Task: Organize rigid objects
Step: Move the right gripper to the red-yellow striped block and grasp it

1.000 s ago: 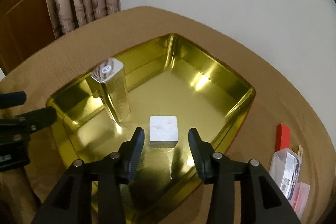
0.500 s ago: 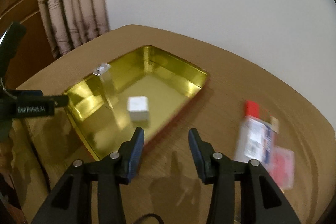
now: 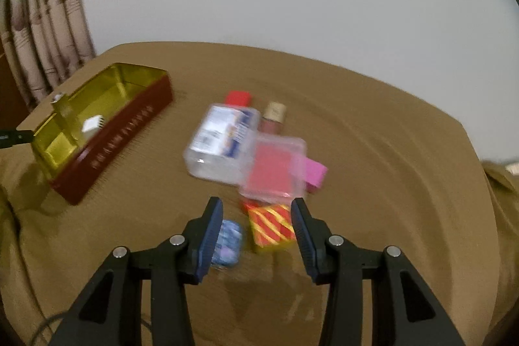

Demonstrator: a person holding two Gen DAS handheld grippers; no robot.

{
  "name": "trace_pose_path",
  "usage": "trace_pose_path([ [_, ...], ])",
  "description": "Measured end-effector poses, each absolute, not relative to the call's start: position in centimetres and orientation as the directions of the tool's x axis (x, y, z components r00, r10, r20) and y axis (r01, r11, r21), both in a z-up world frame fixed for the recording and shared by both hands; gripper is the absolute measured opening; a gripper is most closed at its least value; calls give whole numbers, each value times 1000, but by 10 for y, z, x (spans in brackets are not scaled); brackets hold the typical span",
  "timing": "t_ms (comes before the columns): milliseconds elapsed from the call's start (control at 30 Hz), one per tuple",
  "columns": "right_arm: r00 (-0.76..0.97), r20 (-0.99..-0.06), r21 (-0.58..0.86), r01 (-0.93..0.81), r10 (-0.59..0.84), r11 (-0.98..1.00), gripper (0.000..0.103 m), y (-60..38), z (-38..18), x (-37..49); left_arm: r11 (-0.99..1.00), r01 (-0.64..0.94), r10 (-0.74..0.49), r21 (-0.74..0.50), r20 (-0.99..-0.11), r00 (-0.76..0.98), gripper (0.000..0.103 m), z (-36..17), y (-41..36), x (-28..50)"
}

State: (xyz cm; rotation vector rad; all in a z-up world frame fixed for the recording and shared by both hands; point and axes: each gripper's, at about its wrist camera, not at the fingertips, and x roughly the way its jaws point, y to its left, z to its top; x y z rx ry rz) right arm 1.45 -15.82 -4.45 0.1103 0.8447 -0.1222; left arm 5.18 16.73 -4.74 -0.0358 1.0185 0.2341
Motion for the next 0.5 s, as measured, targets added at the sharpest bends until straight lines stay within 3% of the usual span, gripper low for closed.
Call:
trace_pose_path([
  [500, 635, -771, 44, 140, -55, 989, 45, -170, -83, 23, 983, -157, 169, 99, -824, 540, 80, -44, 154, 46],
])
